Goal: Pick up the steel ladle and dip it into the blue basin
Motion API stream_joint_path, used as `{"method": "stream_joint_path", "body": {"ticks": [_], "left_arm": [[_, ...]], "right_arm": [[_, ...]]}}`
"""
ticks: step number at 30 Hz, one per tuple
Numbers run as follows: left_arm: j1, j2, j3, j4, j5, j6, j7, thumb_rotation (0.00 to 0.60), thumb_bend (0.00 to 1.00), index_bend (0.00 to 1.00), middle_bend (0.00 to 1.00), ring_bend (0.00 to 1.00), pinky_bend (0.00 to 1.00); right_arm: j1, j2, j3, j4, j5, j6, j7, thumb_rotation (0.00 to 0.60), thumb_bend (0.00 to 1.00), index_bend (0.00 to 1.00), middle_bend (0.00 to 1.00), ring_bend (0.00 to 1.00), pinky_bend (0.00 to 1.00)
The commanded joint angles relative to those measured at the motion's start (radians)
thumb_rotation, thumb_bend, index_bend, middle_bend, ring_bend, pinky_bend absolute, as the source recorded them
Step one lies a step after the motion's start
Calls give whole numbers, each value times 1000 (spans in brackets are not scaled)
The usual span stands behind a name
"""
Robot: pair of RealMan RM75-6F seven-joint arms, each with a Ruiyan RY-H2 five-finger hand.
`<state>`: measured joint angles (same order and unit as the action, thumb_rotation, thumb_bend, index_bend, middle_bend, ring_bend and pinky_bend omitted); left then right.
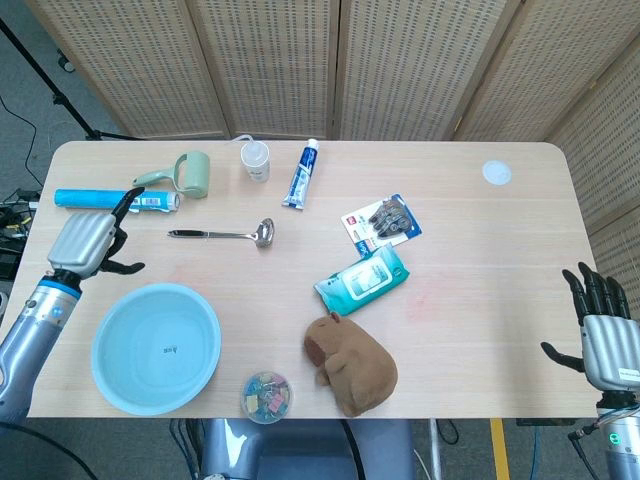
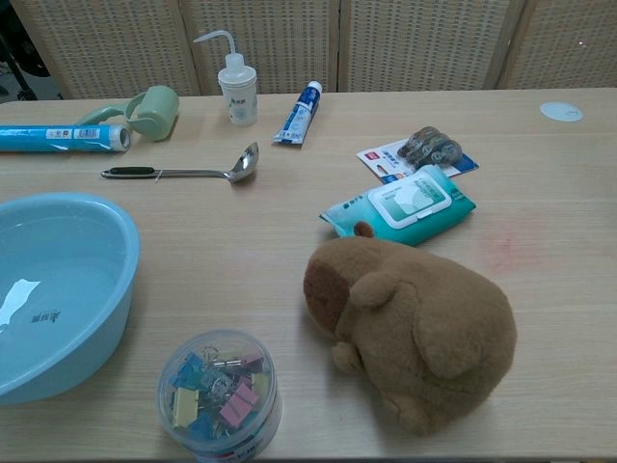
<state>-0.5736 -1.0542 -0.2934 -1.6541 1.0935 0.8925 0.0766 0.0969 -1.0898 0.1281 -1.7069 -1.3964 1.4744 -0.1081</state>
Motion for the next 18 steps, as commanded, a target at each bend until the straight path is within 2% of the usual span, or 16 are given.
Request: {"method": "stream_joint_path", "body": {"ticks": [1,8,12,18], "left_arm": [[-115,-74,-15,135,-162,-119,62,600,45,12,989,937,1000],[-220,-217,20,350,-286,-227,106,600,87,179,990,937,1000],[-267,-309,53,473,-319,-279,129,600,179,260,989,937,1000],[-323,-422,68,652,-371,-340,140,600,274,274,990,936,1000]], "right_arm": [[2,-4,5,10,12,-5,-6,600,0,0,0,0,0],[1,-12,14,20,33,2,-26,600,0,0,0,0,0],[3,-17,21,32,58,-7,-34,600,0,0,0,0,0],[7,-22,28,42,91,-24,-44,600,0,0,0,0,0]]}}
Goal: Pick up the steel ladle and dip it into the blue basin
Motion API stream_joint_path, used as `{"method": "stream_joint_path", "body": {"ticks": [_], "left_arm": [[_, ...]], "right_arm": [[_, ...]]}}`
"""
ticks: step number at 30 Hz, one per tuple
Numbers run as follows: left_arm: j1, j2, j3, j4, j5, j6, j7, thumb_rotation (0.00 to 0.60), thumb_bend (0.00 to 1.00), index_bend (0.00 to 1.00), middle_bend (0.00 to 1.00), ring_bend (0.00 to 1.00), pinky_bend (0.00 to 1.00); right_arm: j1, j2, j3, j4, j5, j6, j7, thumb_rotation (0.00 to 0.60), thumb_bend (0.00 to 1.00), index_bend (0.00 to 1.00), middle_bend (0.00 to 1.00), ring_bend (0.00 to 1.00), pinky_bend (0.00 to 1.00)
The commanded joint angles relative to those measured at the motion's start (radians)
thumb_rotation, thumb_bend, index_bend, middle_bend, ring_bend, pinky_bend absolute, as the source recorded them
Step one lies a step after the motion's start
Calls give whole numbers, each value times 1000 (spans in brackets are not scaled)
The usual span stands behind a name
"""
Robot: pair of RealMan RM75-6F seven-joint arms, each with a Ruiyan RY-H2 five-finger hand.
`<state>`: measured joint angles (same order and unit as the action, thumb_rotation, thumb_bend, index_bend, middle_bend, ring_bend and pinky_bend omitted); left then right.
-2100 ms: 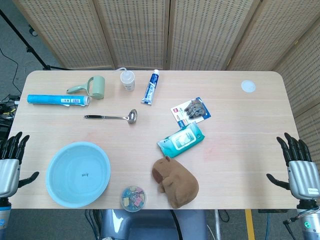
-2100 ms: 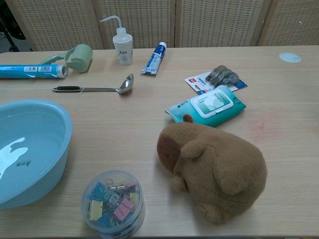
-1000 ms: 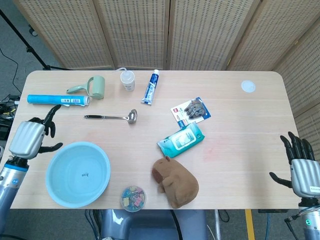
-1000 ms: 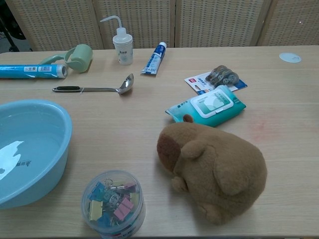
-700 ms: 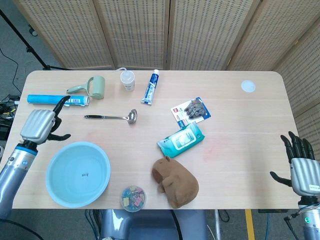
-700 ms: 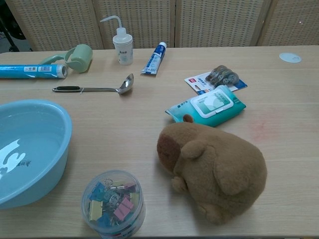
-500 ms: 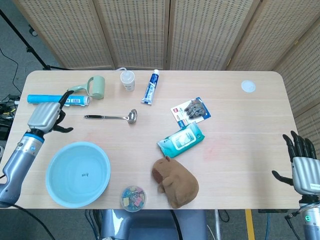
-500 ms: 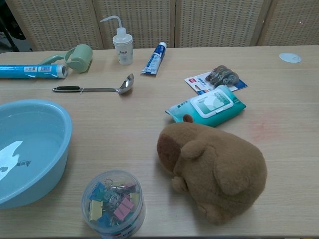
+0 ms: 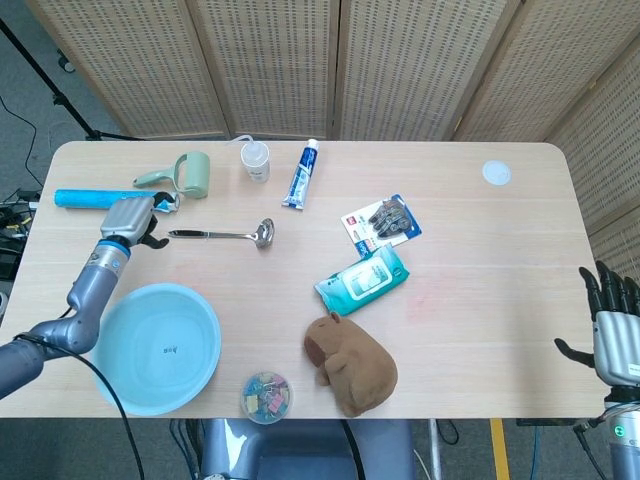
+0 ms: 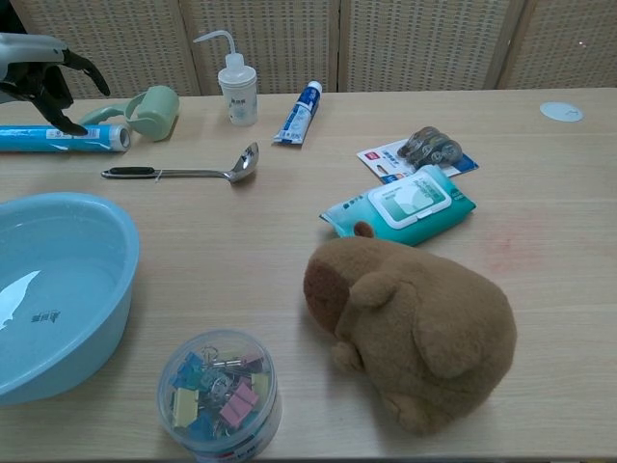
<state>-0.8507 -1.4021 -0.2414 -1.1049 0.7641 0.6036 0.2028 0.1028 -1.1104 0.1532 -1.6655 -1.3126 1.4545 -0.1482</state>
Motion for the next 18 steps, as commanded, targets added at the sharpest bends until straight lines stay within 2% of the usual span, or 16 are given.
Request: {"method": "stream_joint_path", "body": {"ticks": [1,8,12,18], "left_arm": [[-59,-96,17,142,-52,-71,14,600,291,274,989,936,1000],[-104,-205,28,322,-69,-162,-2,600,315,303,990,937,1000],[-117,-265,21,417,-51,-198,-36,600,315,350,990,937,1000],[-127,-338,10,542,0,-233,-91,600,316,366,990,937,1000]], "right_arm": [[2,-1,3,0,7,-3,-8,600,0,0,0,0,0],[7,-10,8,8,32,-16,-26,600,0,0,0,0,0],[11,-14,10,14,45,-26,-33,600,0,0,0,0,0],[17,-18,14,20,58,-34,-39,600,0,0,0,0,0]]}}
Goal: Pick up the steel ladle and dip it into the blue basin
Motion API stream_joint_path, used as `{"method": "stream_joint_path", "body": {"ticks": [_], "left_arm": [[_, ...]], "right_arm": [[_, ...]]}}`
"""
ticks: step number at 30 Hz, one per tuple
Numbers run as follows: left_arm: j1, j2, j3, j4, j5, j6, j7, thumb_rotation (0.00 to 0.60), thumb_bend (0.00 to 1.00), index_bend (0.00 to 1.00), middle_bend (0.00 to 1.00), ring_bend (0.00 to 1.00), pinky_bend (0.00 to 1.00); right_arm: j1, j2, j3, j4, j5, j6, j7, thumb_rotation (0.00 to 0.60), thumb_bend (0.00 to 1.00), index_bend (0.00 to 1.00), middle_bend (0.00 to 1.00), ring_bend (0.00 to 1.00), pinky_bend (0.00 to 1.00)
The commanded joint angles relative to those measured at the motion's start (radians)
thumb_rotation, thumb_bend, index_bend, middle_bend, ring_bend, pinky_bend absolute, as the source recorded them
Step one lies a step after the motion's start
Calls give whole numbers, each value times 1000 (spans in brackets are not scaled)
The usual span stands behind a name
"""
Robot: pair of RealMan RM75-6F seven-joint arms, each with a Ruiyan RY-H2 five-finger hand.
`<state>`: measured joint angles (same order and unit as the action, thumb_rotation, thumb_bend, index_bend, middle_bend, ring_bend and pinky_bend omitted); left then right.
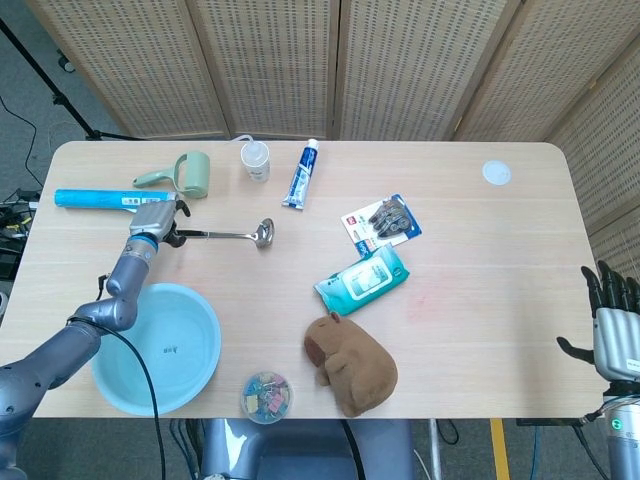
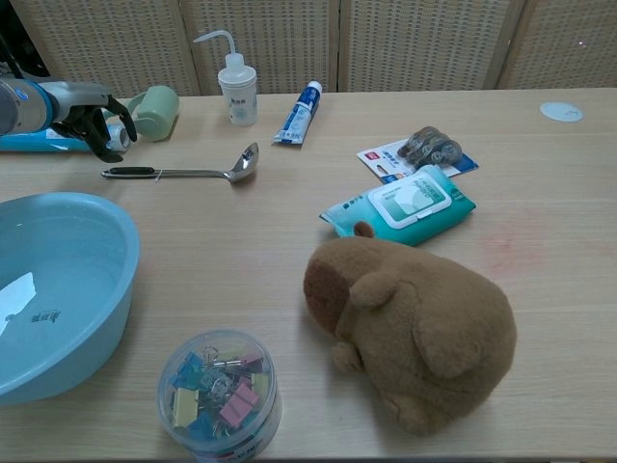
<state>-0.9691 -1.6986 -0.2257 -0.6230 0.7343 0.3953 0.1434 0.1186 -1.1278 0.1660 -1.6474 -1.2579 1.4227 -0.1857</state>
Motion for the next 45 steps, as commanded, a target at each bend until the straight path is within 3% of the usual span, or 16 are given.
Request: {"method": "stream_joint_path", "body": {"ticks": [1,21,45], "left_arm": [[-8,-55,-8,85,37,-36,-43,600,315,367,990,937,1000],[-47,-202,-56,338,186,-145,-199,600,321,418,990,936,1000],[-85,-275,-99,459,261,-207,-243,600,364,472,991,937,1000]], "right_arm": [[3,-2,1,4,7,-6,-2,600,0,0,0,0,0],[11,-8,4,14,33,-24,-10,600,0,0,0,0,0],[13,-6,-3,-2,31,-24,-22,600,0,0,0,0,0]]}}
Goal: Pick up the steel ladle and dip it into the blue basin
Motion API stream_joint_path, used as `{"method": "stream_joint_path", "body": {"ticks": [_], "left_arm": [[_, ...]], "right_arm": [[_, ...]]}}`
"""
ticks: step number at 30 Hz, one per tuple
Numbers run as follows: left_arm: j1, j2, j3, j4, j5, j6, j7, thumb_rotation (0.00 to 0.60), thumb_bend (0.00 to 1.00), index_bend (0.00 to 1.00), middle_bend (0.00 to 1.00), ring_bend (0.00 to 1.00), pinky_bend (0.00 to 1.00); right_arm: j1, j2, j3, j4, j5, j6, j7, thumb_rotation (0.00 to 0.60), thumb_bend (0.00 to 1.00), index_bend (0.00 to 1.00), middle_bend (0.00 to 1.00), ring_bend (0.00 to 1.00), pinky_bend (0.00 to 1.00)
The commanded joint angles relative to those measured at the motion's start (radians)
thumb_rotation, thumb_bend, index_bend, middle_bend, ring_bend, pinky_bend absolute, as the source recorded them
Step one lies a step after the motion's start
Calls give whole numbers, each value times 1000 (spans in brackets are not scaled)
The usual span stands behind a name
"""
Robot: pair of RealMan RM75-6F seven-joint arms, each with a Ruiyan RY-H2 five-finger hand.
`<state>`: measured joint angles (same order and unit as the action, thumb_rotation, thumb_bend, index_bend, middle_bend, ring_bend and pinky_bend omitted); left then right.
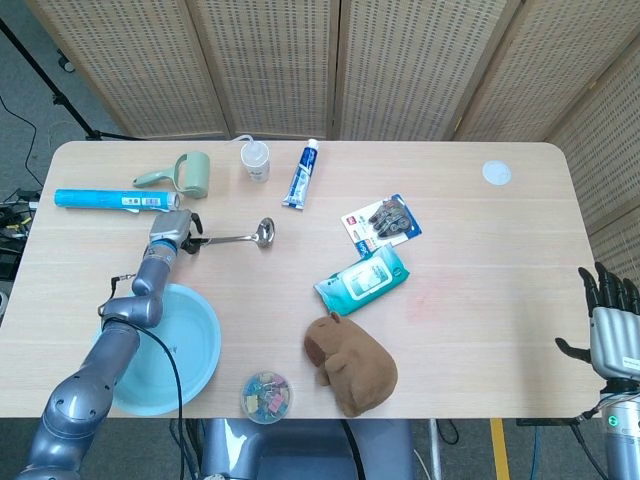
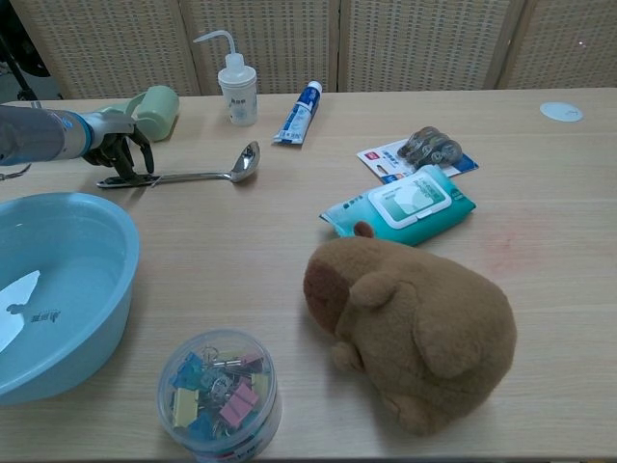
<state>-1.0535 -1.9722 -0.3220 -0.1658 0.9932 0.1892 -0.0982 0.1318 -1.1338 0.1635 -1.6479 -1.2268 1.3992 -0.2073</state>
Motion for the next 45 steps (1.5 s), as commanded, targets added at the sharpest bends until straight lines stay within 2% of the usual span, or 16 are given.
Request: {"method": "stream_joint_path", "body": {"ticks": [1,28,31,38,45], "left_arm": [[-1,-2,-4,3,4,-1,-2,600,364,479,991,937,1000],[14,-38,-37,27,29,6,6,600,388,530,991,937,1000],[13,-43,-44,31,26,8,8,600,422,573,990,937,1000],[15,-35,-57,23,26,33,7,600,541,797,991,937,1000],[25,9,-61,-32,40,78,-15,600,572,808,991,937,1000]], "right_arm": [[0,1,-1,-2,-1,0,0,600,0,0,0,0,0],[5,7,-6,-15,4,-12,-3,600,0,0,0,0,0],[5,9,-5,-16,4,-11,0,600,0,0,0,0,0],[4,11,-5,-20,3,-10,5,600,0,0,0,0,0],[4,12,-8,-25,0,-11,6,600,0,0,0,0,0]]}}
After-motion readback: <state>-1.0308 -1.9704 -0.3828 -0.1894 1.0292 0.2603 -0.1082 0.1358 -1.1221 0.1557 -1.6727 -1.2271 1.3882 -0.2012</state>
